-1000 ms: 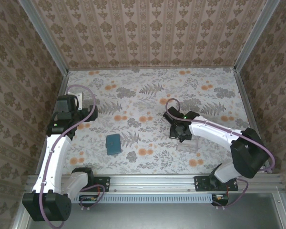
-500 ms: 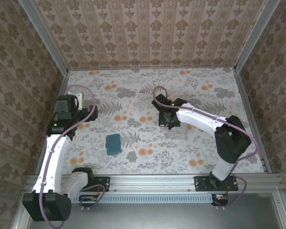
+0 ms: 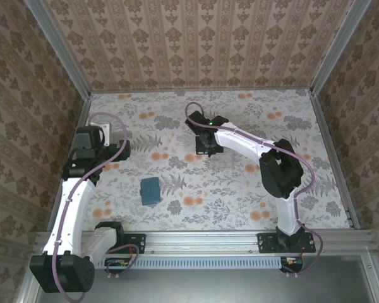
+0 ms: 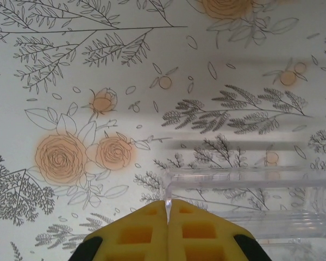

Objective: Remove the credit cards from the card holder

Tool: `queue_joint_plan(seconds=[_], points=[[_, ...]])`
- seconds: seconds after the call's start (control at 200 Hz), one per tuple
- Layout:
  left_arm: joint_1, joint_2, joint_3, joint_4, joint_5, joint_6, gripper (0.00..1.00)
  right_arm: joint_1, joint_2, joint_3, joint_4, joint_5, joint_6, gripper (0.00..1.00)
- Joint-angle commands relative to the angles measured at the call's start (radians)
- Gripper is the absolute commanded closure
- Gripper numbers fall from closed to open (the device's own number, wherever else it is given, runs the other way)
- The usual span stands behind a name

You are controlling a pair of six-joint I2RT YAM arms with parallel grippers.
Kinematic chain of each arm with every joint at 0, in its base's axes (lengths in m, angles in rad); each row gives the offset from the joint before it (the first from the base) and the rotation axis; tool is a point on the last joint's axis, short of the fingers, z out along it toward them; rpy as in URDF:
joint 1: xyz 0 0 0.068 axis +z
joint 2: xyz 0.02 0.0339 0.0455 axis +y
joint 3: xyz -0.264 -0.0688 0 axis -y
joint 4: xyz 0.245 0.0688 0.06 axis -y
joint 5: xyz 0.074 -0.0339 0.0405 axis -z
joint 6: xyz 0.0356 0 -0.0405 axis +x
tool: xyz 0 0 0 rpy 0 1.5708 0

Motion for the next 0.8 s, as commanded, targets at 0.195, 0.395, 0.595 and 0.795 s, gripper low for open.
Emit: queue_joint_plan(seconds=[0.195, 0.395, 0.595, 0.795], points=[[0.003, -0.013, -0.011, 0.003, 0.021, 0.003, 0.00, -0.038, 0.127, 0.218, -0.110, 0.037, -0.063, 0.96], [0.004, -0.014, -0.011, 0.004, 0.023, 0.003, 0.00, -0.060, 0.200, 0.323, -0.143, 0.038, -0.085, 0.96], [0.004, -0.014, -0.012, 0.004, 0.018, 0.001, 0.00, -0.070, 0.250, 0.392, -0.167, 0.049, -0.091, 0.96], [0.004, -0.010, -0.011, 0.004, 0.019, 0.001, 0.00, -0.077, 0.281, 0.424, -0.173, 0.046, -0.091, 0.95]])
